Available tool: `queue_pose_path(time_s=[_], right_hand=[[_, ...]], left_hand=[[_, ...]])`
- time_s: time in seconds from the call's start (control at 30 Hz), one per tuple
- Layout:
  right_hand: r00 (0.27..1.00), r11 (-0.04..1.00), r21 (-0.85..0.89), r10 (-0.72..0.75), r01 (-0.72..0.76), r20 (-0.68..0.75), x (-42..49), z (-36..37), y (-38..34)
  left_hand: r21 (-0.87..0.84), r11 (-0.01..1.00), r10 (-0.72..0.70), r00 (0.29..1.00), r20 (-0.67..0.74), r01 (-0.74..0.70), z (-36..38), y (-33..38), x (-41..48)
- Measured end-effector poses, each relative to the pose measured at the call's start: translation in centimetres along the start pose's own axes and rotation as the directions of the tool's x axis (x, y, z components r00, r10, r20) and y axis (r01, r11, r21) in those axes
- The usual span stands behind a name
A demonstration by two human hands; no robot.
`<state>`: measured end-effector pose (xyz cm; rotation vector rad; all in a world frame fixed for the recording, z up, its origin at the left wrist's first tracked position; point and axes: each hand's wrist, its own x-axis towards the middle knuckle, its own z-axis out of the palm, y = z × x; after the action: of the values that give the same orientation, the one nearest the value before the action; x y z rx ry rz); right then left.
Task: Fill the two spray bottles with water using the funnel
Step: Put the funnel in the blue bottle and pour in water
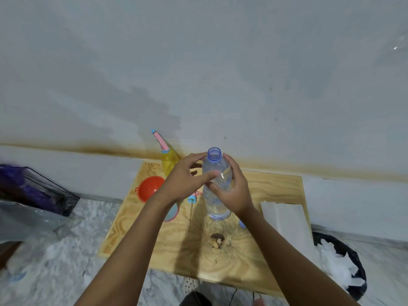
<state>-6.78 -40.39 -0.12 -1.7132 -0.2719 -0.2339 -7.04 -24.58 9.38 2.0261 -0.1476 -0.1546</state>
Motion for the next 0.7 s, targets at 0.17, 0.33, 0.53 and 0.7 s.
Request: queue_pose_path(time_s=[0.17,0.33,0.53,0.7], right_hand=[[0.999,1.0,-0.013,-0.015,0.016,0.042,0.6,0.4,0.9],[0.999,1.0,-0.028,-0.007,0.008,0.034,1.1,0.7,1.6],[0.999,0.997,-0.061,-0.044,0.044,0.008,1.3,0.9,1.3],[0.995,0.982,-0.164,-0.095,0.096,0.019,1.5,1.3,0.7]], left_hand=[[-0.011,1.0,-0.002,1.0,0.01,0.002,-0.2,-0.5,0.3],[-0.012,1.0,-0.013,1.0,0.007,0.013,-0.4,-0.7,0.6],[-0.039,0.999,-0.019,1.0,0.01,0.02,-0.6,-0.8,0.7],[-0.085,0.996,-0.021,0.999,0.025,0.023,-1.5,-0.8,0.6]])
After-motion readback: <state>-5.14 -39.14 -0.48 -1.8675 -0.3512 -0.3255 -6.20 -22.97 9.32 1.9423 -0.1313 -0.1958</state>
